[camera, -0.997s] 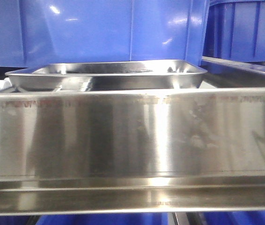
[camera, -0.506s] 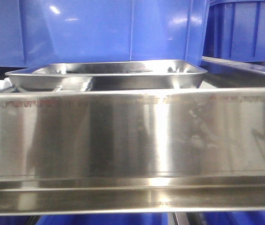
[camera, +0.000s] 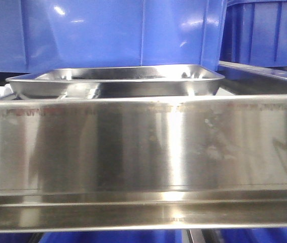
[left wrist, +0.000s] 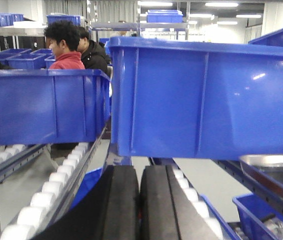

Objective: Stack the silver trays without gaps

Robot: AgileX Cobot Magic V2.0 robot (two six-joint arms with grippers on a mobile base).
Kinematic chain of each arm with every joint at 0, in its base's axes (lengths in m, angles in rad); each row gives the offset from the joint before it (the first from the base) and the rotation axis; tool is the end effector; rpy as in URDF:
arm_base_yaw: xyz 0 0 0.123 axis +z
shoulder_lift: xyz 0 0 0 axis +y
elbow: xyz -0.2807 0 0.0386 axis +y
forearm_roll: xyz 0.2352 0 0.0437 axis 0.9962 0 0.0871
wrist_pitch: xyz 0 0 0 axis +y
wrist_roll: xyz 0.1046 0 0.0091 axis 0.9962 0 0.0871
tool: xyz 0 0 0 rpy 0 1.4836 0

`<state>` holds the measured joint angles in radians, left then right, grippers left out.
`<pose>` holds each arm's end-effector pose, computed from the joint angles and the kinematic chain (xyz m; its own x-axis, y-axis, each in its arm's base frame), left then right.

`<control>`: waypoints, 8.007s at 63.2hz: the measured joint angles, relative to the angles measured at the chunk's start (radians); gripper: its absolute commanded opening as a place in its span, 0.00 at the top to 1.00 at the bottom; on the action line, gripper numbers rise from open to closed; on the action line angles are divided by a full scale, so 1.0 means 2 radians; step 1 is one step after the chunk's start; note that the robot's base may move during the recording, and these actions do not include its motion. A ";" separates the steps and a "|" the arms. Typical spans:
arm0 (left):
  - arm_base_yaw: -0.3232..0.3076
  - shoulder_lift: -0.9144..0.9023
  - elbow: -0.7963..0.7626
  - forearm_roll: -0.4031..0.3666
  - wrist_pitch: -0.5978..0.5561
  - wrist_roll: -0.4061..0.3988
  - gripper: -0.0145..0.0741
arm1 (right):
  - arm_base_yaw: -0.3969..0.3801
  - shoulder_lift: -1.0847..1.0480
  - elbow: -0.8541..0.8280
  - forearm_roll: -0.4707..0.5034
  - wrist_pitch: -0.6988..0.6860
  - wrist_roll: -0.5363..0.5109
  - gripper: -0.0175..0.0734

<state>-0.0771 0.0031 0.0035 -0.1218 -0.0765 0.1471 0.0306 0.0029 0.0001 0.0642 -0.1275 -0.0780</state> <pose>0.0585 -0.0035 0.2209 0.1571 0.0136 -0.9875 0.0639 0.9977 0.0239 0.0574 0.0009 0.2274 0.2101 -0.0079 -0.9777 -0.0196 0.9997 -0.0123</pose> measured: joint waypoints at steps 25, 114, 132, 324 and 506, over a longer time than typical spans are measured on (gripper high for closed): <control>0.000 0.000 0.000 -0.008 -0.039 0.000 0.83 | 0.000 0.000 0.000 0.003 -0.139 0.035 0.89; 0.000 -0.001 -0.136 -0.203 0.150 -0.037 0.83 | 0.070 -0.001 -0.170 0.001 0.223 0.246 0.89; 0.000 0.044 -0.212 -0.230 0.262 -0.036 0.84 | 0.125 -0.002 -0.253 -0.037 0.403 0.243 0.89; -0.168 0.642 -0.488 -0.037 0.297 -0.106 0.54 | 0.266 0.690 -0.585 -0.126 0.473 0.299 0.47; -0.165 0.726 -0.489 -0.037 0.296 -0.119 0.85 | 0.266 0.779 -0.591 -0.074 0.476 0.299 0.56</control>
<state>-0.4075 1.4552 -0.9752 -0.1952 0.5159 -0.0912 0.5619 1.5616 -1.1823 -0.0831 0.8249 0.5193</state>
